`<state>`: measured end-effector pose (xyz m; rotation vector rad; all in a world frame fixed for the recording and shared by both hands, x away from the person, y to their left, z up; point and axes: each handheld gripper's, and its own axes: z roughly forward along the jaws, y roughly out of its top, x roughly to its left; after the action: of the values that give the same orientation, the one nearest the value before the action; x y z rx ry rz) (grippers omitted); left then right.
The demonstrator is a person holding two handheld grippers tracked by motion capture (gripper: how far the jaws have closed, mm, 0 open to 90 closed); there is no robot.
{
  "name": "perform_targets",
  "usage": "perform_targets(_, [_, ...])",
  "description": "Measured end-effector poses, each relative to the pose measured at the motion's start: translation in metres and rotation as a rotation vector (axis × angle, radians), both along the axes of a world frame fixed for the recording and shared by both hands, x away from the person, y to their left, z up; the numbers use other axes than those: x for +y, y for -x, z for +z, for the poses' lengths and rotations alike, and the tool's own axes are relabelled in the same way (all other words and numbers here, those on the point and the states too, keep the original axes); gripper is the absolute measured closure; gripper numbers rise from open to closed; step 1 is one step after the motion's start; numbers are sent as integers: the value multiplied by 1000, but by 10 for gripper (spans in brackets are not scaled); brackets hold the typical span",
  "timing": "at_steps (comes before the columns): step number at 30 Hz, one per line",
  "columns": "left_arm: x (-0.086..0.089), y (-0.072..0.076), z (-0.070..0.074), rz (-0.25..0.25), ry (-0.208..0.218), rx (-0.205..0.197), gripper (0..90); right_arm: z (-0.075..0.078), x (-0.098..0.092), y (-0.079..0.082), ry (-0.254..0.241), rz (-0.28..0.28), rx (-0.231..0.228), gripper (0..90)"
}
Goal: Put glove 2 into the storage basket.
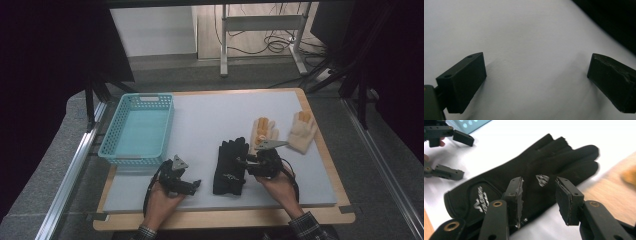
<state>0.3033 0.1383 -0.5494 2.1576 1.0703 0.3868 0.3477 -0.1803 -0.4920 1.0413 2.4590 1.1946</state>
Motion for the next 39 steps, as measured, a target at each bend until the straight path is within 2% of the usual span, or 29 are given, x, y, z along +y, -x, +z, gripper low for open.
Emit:
perform_targets(4, [0,0,0,0,1,0,24,-6,-14,4,4,6,21,765])
perform_targets(5, [0,0,0,1,2,0,24,-14,-19,8,9,28,35,824])
perform_targets(9, [1,0,0,5,20,8,25,-24,-20,14,36,54,41,862])
perform_targets(11, [5,0,1,4,51,13,34,-31,-20,18,44,70,41,871])
perform_targets(12, [5,0,1,4,51,13,37,-31,-20,18,44,70,41,871])
perform_targets(13, [6,0,1,0,45,14,37,-32,-20,18,42,72,41,871])
perform_targets(14, [9,2,1,-7,11,5,39,-35,-18,19,41,79,42,870])
perform_targets(16, [10,3,1,-4,-2,0,28,-36,-14,19,42,87,40,870])
perform_targets(22, [22,7,0,9,-12,-4,22,-38,-1,18,49,110,31,865])
perform_targets(26, [26,7,0,13,-34,-31,0,-38,14,16,55,128,24,850])
perform_targets(28, [27,7,0,13,-33,-31,0,-39,19,16,55,135,23,848])
perform_targets(33, [31,6,-1,-3,-31,-30,0,-40,33,12,49,149,17,844])
perform_targets(34, [32,4,-1,-5,-23,-13,0,-41,40,10,41,153,18,843])
perform_targets(35, [32,4,-1,-5,-23,-13,0,-41,40,10,41,153,18,843])
perform_targets(37, [34,2,-1,-2,-6,12,0,-41,46,9,43,158,17,839])
perform_targets(39, [33,2,-2,0,-4,14,0,-41,54,8,46,170,13,834])
